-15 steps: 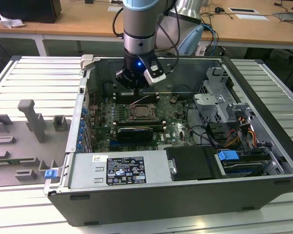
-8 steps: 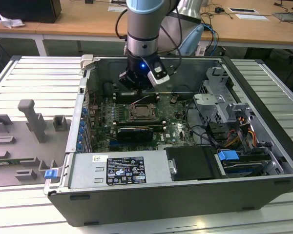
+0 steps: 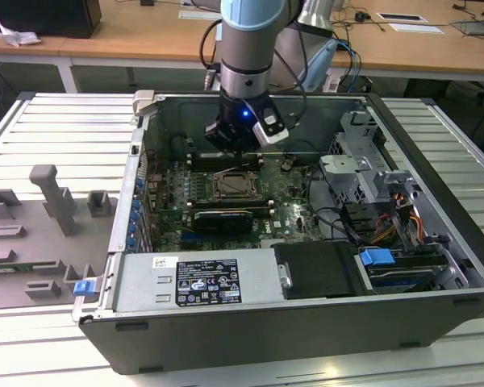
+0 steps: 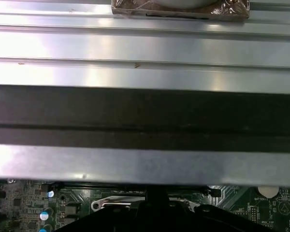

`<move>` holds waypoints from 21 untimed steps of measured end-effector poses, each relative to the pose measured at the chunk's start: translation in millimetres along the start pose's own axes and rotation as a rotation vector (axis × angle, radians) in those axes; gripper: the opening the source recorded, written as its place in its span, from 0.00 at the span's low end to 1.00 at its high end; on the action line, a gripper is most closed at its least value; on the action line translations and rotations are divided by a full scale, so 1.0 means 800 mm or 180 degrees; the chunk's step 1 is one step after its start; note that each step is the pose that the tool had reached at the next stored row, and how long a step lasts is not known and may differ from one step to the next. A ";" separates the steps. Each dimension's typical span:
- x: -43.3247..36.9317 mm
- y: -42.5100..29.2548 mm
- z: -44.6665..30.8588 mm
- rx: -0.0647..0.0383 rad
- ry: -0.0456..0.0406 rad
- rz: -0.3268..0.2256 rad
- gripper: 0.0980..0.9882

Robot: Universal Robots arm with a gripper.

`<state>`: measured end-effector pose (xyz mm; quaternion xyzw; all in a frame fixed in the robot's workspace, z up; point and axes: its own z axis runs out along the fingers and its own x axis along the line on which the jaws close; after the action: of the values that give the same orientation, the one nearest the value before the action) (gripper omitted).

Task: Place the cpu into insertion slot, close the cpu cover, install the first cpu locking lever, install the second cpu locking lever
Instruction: 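Install the first cpu locking lever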

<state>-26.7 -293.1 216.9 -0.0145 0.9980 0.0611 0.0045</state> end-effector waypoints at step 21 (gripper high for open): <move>-0.010 -0.0008 0.0133 0.0051 0.0005 -0.0033 0.01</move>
<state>-19.0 -292.2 206.4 -0.0197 0.9984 0.0530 0.0041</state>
